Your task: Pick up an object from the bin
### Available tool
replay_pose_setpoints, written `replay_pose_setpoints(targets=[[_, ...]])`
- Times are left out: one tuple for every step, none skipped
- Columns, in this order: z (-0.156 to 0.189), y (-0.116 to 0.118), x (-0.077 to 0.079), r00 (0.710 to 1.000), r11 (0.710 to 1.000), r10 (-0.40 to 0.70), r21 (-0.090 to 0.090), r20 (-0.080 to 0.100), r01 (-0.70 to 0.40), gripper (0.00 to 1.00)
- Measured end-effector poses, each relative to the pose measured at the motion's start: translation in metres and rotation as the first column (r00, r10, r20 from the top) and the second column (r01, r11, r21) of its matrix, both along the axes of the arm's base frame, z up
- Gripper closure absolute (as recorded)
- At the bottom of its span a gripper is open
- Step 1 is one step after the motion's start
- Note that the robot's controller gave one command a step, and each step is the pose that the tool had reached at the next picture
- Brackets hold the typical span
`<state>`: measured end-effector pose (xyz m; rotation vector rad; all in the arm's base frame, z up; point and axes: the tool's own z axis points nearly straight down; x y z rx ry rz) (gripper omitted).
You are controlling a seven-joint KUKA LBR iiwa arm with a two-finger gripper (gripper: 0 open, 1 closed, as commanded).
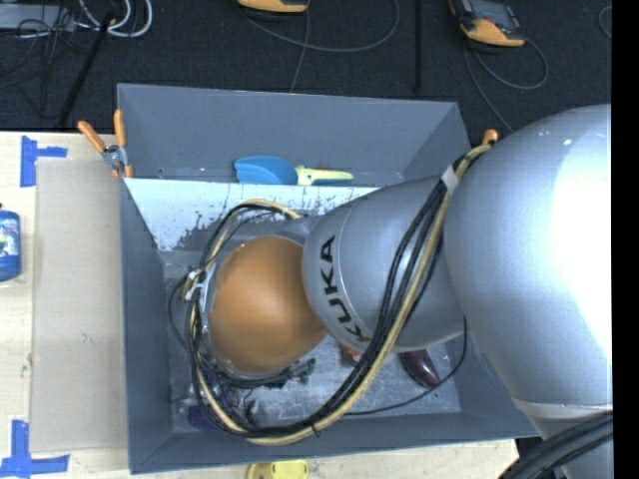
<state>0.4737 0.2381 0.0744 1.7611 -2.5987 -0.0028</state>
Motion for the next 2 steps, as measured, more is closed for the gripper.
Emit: replay_pose_setpoints(targets=[[0.015, 0.000, -0.001, 1.000, 1.000, -0.001, -0.002, -0.003, 0.001, 1.00], [0.030, 0.001, 0.000, 1.000, 1.000, 0.000, 0.000, -0.001, 0.000, 1.00]])
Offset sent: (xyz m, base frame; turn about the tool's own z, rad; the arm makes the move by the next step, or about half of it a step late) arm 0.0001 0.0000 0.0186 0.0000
